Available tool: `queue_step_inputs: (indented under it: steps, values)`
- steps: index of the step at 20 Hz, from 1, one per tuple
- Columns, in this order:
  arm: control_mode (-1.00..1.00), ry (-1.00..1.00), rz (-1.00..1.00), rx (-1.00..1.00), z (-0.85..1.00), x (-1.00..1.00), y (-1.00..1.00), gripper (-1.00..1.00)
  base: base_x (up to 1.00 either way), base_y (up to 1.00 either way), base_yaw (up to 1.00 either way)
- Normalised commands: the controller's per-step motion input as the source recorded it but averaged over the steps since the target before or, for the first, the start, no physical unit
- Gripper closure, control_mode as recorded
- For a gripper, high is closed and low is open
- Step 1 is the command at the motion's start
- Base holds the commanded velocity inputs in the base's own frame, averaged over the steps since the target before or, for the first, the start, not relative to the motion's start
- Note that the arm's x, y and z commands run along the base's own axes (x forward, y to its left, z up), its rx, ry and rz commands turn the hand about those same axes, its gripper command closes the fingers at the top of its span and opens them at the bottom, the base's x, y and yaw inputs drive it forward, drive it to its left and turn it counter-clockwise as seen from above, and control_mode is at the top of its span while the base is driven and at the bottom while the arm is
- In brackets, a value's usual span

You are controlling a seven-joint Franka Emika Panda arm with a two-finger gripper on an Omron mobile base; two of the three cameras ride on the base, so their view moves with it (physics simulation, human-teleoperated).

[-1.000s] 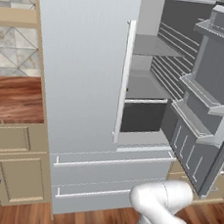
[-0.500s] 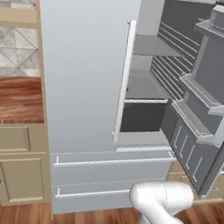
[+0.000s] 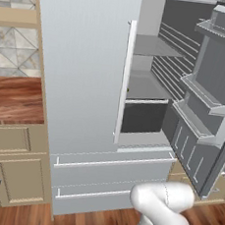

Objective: Place the cucumber in the correct fridge rack based on whether it is a fruit or vegetable. Finally, close the fridge door.

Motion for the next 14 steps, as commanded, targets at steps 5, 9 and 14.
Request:
queue_step_inputs:
  steps: [5,9,14]
  values:
    - [-1.00,0.02,0.15,0.22,-0.43,0.81,-0.83,-1.00,0.00,0.00,0.00]
    - [-1.00,0.05,0.19,0.17,-0.44,0.88,-0.69,-1.00,0.00,0.00,0.00]
    - [-1.00,0.06,0.19,0.11,-0.49,0.90,-0.54,-1.00,0.00,0.00,0.00]
